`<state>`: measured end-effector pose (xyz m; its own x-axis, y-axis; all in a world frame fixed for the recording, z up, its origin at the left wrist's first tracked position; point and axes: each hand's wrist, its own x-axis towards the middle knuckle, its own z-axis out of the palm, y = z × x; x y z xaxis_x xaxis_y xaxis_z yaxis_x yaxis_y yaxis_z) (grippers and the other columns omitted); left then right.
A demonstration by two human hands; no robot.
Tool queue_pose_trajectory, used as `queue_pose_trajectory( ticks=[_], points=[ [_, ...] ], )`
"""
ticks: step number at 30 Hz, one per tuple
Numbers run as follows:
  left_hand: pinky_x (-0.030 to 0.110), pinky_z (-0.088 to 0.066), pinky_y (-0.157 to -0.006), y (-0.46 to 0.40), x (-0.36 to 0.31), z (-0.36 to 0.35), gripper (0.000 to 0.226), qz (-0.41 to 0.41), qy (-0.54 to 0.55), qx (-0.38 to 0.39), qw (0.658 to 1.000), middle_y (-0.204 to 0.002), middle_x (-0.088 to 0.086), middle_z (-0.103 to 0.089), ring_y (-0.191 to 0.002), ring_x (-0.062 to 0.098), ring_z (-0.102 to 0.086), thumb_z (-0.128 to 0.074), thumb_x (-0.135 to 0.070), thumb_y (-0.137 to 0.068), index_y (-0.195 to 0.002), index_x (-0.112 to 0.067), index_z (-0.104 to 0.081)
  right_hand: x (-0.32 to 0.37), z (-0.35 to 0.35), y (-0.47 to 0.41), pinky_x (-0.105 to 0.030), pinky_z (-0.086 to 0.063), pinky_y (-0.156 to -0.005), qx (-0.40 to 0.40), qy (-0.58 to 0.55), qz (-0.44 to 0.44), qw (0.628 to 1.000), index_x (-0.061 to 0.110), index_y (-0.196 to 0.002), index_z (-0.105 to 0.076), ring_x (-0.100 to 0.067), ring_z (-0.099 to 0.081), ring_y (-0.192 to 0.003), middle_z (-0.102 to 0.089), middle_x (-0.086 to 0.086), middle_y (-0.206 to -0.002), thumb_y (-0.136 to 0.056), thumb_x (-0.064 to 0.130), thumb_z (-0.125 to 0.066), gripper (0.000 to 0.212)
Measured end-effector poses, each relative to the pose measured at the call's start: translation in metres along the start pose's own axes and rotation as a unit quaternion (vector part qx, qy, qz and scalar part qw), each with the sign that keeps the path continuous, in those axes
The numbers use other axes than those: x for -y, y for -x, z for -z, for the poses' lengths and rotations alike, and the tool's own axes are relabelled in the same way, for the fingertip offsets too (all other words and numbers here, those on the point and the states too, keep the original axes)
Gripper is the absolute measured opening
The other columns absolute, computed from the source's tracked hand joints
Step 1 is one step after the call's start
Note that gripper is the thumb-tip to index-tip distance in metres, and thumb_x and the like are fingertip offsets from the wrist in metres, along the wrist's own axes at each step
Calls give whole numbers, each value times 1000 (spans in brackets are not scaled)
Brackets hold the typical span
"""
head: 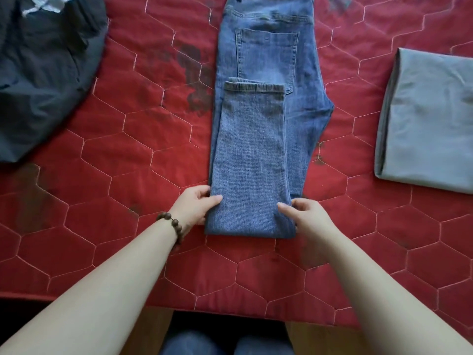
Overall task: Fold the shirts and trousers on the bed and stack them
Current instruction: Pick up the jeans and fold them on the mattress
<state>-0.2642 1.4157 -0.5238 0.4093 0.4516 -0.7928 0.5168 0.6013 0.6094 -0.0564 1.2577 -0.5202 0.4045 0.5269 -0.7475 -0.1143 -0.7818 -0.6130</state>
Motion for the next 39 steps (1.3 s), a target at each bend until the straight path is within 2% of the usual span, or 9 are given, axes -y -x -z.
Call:
queue_pose_trajectory(
  ticks=[6, 14, 17, 20, 23, 28, 31, 35, 39],
  points=[
    [42, -54, -89, -16, -16, -15, 19, -68, 64, -32, 995, -102, 16, -70, -91, 27, -67, -54, 1, -94, -110, -4, -63, 16, -7, -29, -55, -50, -87, -53, -16, 50, 997, 7, -91, -65, -39, -65, -96, -70, -18, -96, -89, 19, -66, 13],
    [37, -55, -84, -27, -18, -19, 15, -105, 39, -53, 992, -99, 11, -72, -94, 26, -68, -56, -5, -95, -105, -8, -66, 15, -7, -27, -49, -49, -88, -91, 8, 106, 990, 18, -90, -61, -30, -64, -92, -69, -7, -92, -94, 18, -58, 6],
    [30, -57, -75, -32, -32, -14, 16, -133, 117, -28, 984, -94, 7, -74, -86, 19, -70, -58, -4, -92, -96, -14, -71, 27, -2, -31, -42, -52, -82, -100, -57, 113, 987, 23, -86, -63, -27, -66, -89, -71, -4, -90, -88, 29, -62, 6],
    [31, -57, -73, -40, -44, -11, 17, -47, 179, -38, 982, -91, 7, -75, -84, 21, -70, -65, -23, -90, -98, -10, -71, 35, 1, -40, -33, -43, -59, -89, -73, 56, 992, 18, -74, -61, -21, -54, -66, -60, 3, -66, -82, 44, -66, 28],
    [33, -59, -71, -51, -60, -10, 36, 12, 212, -29, 977, -89, 4, -74, -82, 19, -70, -68, -39, -83, -105, -10, -68, 52, 3, -51, -24, -40, -49, -42, -138, -29, 989, 11, -86, -64, -15, -51, -56, -57, 1, -66, -83, 55, -65, 44],
    [32, -58, -72, -66, -86, -18, 23, -124, 182, -45, 974, -88, 3, -74, -79, 16, -70, -58, 2, -90, -108, -8, -66, 81, 6, -69, -35, -57, -66, -45, -176, 82, 980, 16, -87, -70, -22, -69, -73, -73, -5, -83, -87, 13, -69, 3],
    [30, -57, -74, -74, -90, -11, 19, -148, 176, -45, 972, -93, 5, -74, -83, 16, -70, -58, 1, -91, -100, -12, -67, 88, 7, -78, -27, -55, -59, -51, -193, 121, 972, 19, -87, -68, -14, -69, -67, -73, 2, -74, -87, 7, -66, 12],
    [35, -58, -66, -73, -83, -6, 9, -99, 23, -59, 993, -80, 6, -70, -71, 18, -67, -62, -5, -91, -88, -11, -69, 77, 4, -78, -40, -57, -69, -53, -125, 75, 988, 20, -86, -67, -22, -68, -76, -72, -7, -85, -88, 10, -67, 10],
    [27, -56, -72, -66, -95, -2, 19, -179, 131, 7, 975, -88, 1, -74, -82, 14, -71, -56, 4, -91, -100, -9, -67, 88, 16, -71, -34, -57, -68, 15, -242, 130, 961, 24, -102, -67, -23, -71, -82, -75, -7, -93, -85, 11, -67, 22]
  ],
)
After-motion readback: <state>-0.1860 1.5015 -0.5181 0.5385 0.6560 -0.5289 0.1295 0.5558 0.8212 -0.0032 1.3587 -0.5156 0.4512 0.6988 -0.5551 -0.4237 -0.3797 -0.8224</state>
